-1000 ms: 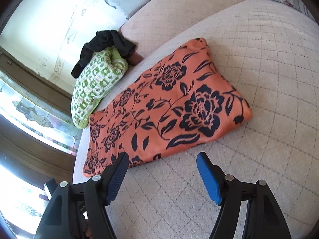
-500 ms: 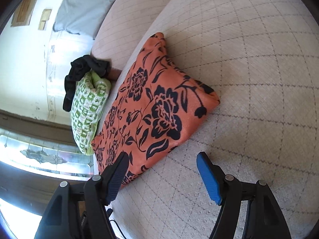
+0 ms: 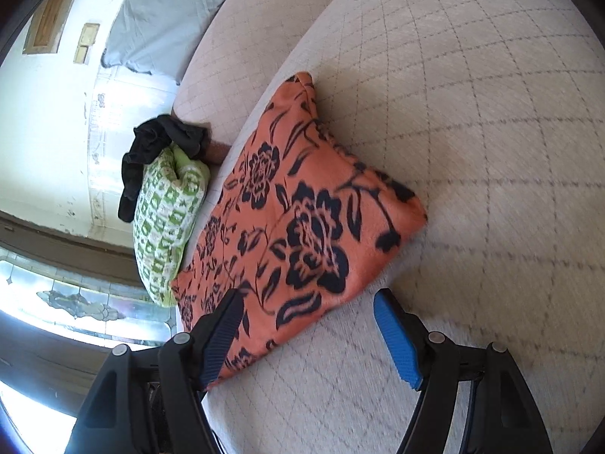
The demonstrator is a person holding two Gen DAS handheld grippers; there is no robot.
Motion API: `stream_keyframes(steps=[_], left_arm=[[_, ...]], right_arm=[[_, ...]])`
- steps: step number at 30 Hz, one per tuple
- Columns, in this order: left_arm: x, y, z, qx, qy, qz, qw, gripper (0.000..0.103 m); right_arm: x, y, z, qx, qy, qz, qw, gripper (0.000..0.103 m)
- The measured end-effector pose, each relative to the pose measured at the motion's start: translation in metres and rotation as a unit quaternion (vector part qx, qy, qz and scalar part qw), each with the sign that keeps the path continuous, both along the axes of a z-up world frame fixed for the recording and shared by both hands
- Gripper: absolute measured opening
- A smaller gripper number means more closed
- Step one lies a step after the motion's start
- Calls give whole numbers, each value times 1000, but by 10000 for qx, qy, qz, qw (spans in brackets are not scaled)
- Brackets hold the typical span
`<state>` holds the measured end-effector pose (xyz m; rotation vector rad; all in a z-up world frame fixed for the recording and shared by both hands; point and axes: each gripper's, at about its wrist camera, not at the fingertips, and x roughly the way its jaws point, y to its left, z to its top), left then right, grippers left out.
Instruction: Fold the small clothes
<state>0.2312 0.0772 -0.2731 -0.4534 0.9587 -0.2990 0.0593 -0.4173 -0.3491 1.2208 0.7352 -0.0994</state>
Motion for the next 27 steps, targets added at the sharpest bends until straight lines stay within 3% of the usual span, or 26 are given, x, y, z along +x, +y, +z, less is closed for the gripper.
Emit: stream_keyframes(steps=[4, 6, 14, 17, 18, 19, 20, 21, 27], left_arm=[[12, -1, 0, -96, -24, 85, 9999, 63], [13, -2, 0, -124, -46, 105, 9999, 58], [17, -7, 1, -224, -151, 111, 9996, 66], [20, -13, 5, -155, -340, 77, 9993, 57], [21, -14, 6, -112, -373, 83, 9992, 47], [23, -15, 6, -63, -396, 95, 9991, 38], [25, -14, 7, -28, -397, 112, 9991, 34], [26, -14, 6, -36, -386, 112, 9992, 30], [22, -15, 17, -26, -527, 16, 9986, 23]], right_arm=[[3, -7, -3, 22, -135, -245, 9996, 75], [5, -10, -4, 1, -173, -334, 9993, 75], [29, -12, -5, -298, -304, -573, 9975, 76], [39, -10, -4, -429, -341, -563, 9969, 74], [42, -10, -5, -484, -378, -598, 9963, 72], [45, -10, -6, -542, -387, -610, 9959, 62], [49, -10, -7, -644, -352, -594, 9955, 54], [54, -9, -9, -828, -238, -548, 9948, 35], [60, 6, 5, -1791, -115, -411, 9829, 24]])
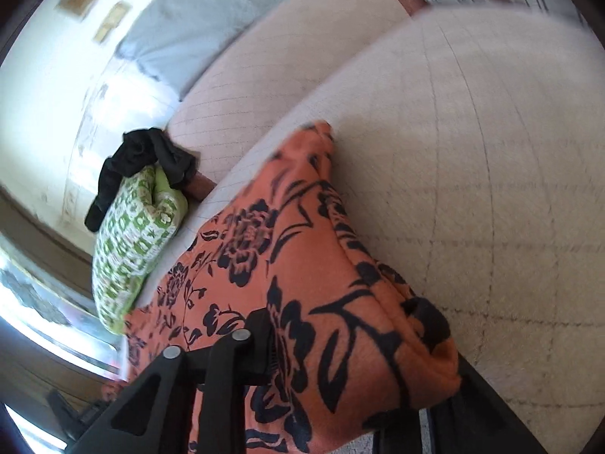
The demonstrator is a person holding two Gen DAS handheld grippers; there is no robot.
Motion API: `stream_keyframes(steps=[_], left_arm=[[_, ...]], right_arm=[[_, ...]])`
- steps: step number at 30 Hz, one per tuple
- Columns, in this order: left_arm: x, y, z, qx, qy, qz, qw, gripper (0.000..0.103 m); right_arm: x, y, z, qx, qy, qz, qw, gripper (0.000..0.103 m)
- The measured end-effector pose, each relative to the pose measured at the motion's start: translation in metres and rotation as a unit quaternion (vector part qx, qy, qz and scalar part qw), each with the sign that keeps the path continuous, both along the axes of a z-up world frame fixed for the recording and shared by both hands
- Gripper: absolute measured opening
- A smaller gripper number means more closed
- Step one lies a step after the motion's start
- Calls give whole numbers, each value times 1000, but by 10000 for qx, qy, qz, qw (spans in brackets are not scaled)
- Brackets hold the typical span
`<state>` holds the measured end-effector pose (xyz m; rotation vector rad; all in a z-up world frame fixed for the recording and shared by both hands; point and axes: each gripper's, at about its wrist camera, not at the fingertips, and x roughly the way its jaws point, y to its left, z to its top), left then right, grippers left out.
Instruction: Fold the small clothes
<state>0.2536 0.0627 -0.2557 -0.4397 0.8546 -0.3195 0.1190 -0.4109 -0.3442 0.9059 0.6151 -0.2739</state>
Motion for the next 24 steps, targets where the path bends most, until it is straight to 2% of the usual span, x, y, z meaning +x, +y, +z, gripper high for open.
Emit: stream_keyframes(steps=[3, 6, 9, 11, 14, 16, 17, 18, 19, 20, 21, 22, 24], left_arm=[[-8, -6, 13, 108, -244, -102, 9996, 22], [-16, -7, 22, 61, -320, -210, 9992, 22], [-26, -1, 24, -78, -269, -295, 9992, 21], [-33, 1, 21, -148, -171, -426, 9988, 22], [-38, -5, 10, 87, 63, -493, 9987, 23], [-34, -10, -3, 401, 358, -422, 9977, 27], [-32, -10, -8, 493, 458, -373, 9970, 32], [-29, -9, -13, 532, 592, -318, 9963, 52], [-26, -8, -16, 456, 639, -349, 9963, 62], [-26, -8, -16, 391, 621, -394, 9965, 63], [-26, -9, -16, 442, 604, -394, 9964, 64], [-26, -11, -16, 540, 561, -399, 9962, 64], [-27, -13, -17, 627, 510, -374, 9960, 62]], right_arm=[[-6, 12, 19, -557, -134, 65, 9983, 23], [-17, 20, 35, -832, -243, 76, 9962, 22], [-29, 34, 54, -1330, -292, 124, 9906, 22], [-42, 36, 63, -1434, -286, 67, 9892, 22], [-58, 26, 68, -1278, -264, -172, 9913, 22], [-59, 18, 60, -1102, 2, -253, 9936, 22], [-58, 10, 48, -786, 231, -264, 9963, 23], [-54, 4, 34, -416, 499, -249, 9976, 27], [-51, -3, 18, -20, 837, -247, 9962, 27], [-52, -7, 9, 259, 977, -277, 9945, 32], [-57, -12, 4, 608, 899, -383, 9934, 39], [-63, -16, 7, 723, 861, -473, 9925, 54], [-80, -22, 23, 632, 777, -784, 9919, 61]])
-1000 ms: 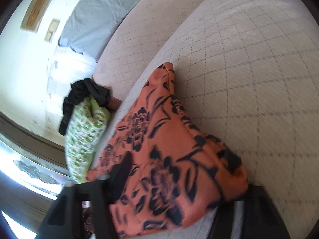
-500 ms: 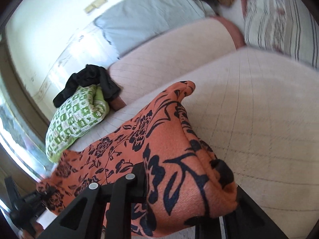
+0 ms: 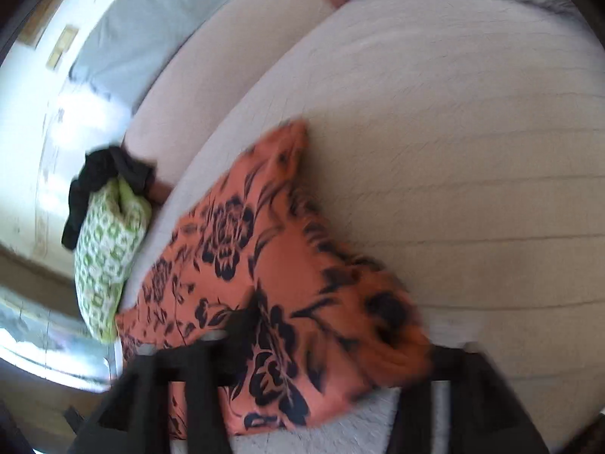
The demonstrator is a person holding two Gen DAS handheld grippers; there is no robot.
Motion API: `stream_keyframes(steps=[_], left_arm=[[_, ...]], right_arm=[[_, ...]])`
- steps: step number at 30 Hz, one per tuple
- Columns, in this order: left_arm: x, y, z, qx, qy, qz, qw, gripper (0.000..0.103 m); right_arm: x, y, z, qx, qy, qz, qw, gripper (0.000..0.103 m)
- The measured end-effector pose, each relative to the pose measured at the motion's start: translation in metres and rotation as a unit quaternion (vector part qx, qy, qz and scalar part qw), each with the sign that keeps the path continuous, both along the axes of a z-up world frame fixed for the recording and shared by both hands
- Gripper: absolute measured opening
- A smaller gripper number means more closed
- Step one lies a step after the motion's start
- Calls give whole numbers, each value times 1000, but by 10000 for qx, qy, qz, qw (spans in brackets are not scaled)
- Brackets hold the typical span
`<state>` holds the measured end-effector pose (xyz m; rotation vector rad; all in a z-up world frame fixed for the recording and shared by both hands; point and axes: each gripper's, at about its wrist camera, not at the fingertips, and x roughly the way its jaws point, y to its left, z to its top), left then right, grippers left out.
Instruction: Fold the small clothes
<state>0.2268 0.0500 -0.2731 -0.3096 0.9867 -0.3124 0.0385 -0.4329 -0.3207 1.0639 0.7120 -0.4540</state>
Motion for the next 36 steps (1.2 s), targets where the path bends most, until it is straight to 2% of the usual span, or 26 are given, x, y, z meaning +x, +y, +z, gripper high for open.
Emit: stream_keyframes(steps=[1, 4, 5, 8, 10, 13, 15, 16, 17, 21, 25, 29, 32, 36], left_arm=[[0, 1, 0, -9, -37, 50, 10000, 53], [2, 2, 2, 41, -173, 173, 9997, 38], [1, 1, 3, 66, -206, 182, 9996, 37], [-1, -4, 6, 279, -325, 148, 9990, 34], [-2, -6, 6, 389, -392, 124, 9984, 34], [-3, -5, 5, 438, -410, 82, 9982, 34], [-3, -4, 5, 458, -415, 54, 9981, 34], [-4, -3, 5, 472, -426, 44, 9980, 34], [-4, -4, 5, 489, -436, 32, 9978, 34], [-3, -6, 4, 559, -425, 15, 9975, 34], [-2, -6, 2, 545, -380, 34, 9978, 34], [-2, -8, 1, 608, -395, 0, 9974, 34], [-2, -10, 0, 668, -418, -35, 9969, 34], [-1, -11, -2, 707, -442, -67, 9965, 35]], right_arm=[[-11, -3, 9, -155, -68, -191, 9997, 62], [-32, -4, 45, -1045, -92, -573, 9928, 63], [-28, 1, 57, -1351, -123, -395, 9900, 63], [1, 28, 73, -1819, -131, 448, 9822, 56], [31, 54, 72, -1896, -79, 1088, 9758, 42], [74, 84, 43, -1817, 468, 1885, 9640, 41], [98, 96, 14, -1550, 1022, 2336, 9544, 40], [102, 102, 13, -1751, 1115, 2290, 9510, 40], [103, 108, 19, -1929, 1063, 2322, 9474, 40], [137, 125, 40, -1801, 642, 2710, 9434, 40], [186, 159, 49, -1993, 211, 3351, 9206, 40], [239, 194, 42, -2014, 30, 3975, 8952, 40], [276, 215, 34, -1851, -70, 4246, 8862, 40], [312, 238, 11, -1960, 141, 4285, 8819, 44]])
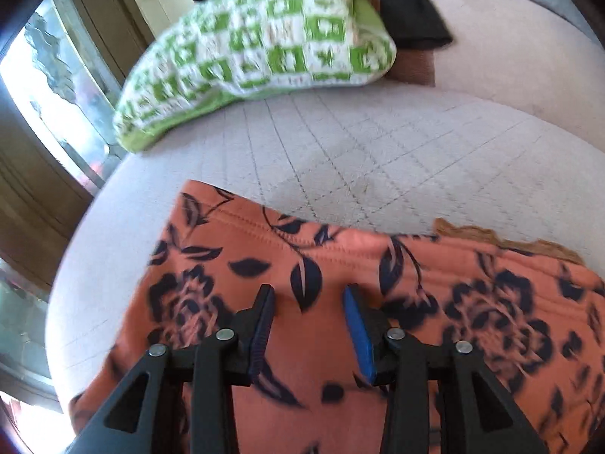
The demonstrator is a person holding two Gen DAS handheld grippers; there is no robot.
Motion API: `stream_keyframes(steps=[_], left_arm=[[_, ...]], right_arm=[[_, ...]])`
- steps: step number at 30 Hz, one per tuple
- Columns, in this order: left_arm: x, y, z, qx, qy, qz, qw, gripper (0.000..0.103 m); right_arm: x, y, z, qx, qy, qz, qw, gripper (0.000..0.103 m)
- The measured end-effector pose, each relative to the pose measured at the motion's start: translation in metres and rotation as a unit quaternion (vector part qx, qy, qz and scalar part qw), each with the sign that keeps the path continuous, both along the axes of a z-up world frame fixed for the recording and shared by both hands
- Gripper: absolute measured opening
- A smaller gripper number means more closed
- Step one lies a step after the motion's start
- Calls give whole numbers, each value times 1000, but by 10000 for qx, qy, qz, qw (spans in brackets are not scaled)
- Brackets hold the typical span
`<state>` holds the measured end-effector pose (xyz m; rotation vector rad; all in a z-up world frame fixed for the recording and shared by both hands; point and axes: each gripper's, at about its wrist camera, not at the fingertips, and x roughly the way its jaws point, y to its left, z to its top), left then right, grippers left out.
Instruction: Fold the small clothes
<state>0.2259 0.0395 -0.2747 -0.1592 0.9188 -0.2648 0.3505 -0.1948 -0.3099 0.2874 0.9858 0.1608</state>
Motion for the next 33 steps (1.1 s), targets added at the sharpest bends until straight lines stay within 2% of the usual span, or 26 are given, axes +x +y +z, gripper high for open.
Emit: stream_keyframes(steps=[2, 5, 11, 14, 15, 19, 20, 24, 26, 28, 30, 33], left_arm=[[0, 0, 0, 17, -4, 5, 10000, 36], [-1, -1, 0, 40, -3, 26, 10000, 36], [-2, -3, -2, 103, -23, 59, 9999, 40], [-2, -4, -3, 256, -31, 166, 9995, 57], [-2, -4, -5, 281, 6, 215, 9994, 70], [-1, -11, -8, 401, 19, 129, 9991, 86], [-2, -14, -9, 462, 10, 101, 9989, 87], [-2, -15, -10, 490, -59, 129, 9987, 86], [-2, -15, -9, 490, -112, 148, 9986, 76], [-4, -17, -8, 459, -206, 83, 9987, 59], [-6, -20, -8, 485, -283, 25, 9984, 55], [-8, -25, -6, 608, -357, 20, 9975, 57]], right_arm=[[4, 0, 1, -82, -93, -41, 9999, 44], [5, -3, 6, 55, -74, -80, 9999, 43], [-42, -35, 24, 143, -225, -258, 9993, 43], [-80, -64, 29, 47, -181, -474, 9987, 43], [-90, -73, 31, 8, -163, -554, 9983, 43], [-144, -124, 30, -202, -52, -1062, 9941, 43], [-157, -137, 28, -221, -4, -1201, 9925, 43], [-211, -192, 13, -291, 246, -1895, 9812, 42], [-232, -215, 2, -43, 280, -2057, 9782, 42], [-247, -226, -2, 242, 117, -2073, 9779, 39], [-253, -226, 5, 157, 59, -2205, 9752, 39], [-262, -221, 16, 190, -341, -2282, 9728, 41]])
